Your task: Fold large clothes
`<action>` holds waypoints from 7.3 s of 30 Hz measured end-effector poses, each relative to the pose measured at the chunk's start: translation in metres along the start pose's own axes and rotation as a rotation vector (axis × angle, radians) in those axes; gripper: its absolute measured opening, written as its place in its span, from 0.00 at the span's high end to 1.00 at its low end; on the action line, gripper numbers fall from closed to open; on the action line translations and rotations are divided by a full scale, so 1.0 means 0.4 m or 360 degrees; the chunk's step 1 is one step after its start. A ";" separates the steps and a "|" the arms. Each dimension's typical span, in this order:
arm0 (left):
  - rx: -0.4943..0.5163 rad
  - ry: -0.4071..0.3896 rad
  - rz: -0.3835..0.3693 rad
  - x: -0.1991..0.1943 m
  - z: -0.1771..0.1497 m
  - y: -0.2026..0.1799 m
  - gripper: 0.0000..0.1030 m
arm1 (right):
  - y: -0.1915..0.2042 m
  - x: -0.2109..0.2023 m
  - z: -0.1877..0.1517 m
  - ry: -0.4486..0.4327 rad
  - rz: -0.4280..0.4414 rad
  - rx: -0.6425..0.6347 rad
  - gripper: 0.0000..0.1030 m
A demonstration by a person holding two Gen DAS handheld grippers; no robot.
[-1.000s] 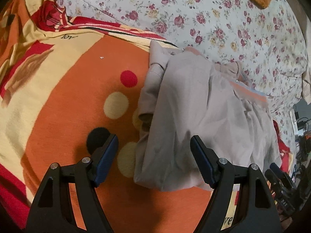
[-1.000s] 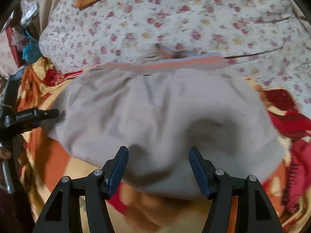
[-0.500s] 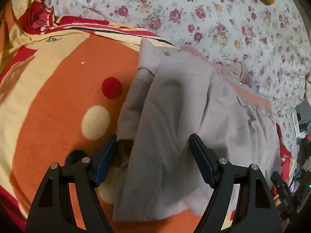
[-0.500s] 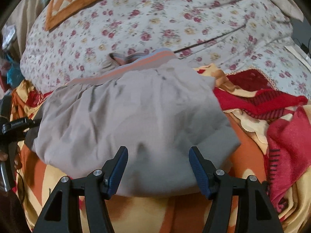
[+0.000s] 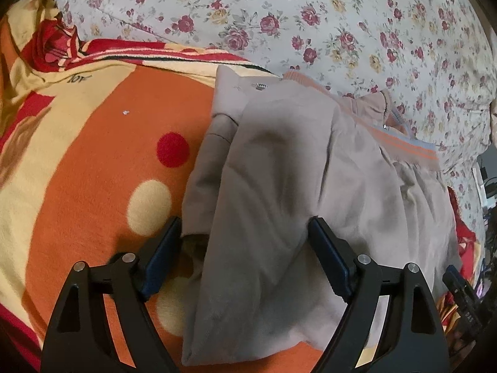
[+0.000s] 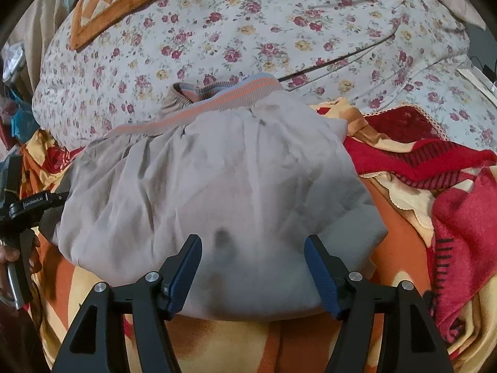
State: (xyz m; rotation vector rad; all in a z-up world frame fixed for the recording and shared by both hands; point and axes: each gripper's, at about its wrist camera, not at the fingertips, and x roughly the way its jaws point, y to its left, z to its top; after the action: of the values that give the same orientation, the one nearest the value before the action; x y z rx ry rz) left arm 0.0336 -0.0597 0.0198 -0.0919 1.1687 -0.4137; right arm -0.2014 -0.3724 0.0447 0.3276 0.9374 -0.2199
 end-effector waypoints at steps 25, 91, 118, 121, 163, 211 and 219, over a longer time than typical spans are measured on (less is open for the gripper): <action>0.0091 0.0040 0.0015 0.039 0.023 -0.002 0.01 | 0.000 0.018 0.036 0.0000 0.0033 0.0020 0.32; 0.0023 0.0005 -0.0128 -0.026 0.012 -0.019 0.81 | 0.005 -0.003 0.036 -0.0027 0.0064 -0.0002 0.32; 0.0079 -0.0097 -0.0406 -0.205 0.063 -0.210 0.82 | -0.110 0.000 0.052 -0.0043 0.0029 0.0180 0.32; 0.0185 -0.0109 -0.0419 -0.234 0.056 -0.333 0.82 | -0.136 -0.036 0.044 -0.0090 0.0036 0.0219 0.32; 0.0831 0.0067 -0.0083 -0.083 -0.216 -0.480 0.44 | -0.018 -0.010 0.102 0.0033 0.0575 0.0289 0.80; 0.0644 0.0136 -0.0420 -0.053 0.083 -0.586 0.44 | -0.091 0.008 0.106 -0.0096 0.0474 0.0063 0.82; 0.0686 0.0104 -0.0334 -0.148 -0.087 -0.466 0.44 | -0.128 -0.135 0.088 -0.0214 0.0477 0.0114 0.96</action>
State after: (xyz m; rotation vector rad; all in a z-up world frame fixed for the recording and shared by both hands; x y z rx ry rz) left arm -0.0671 -0.2050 0.1102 0.1764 1.1146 -0.8505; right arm -0.2226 -0.4306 0.0991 0.5079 0.7381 0.0001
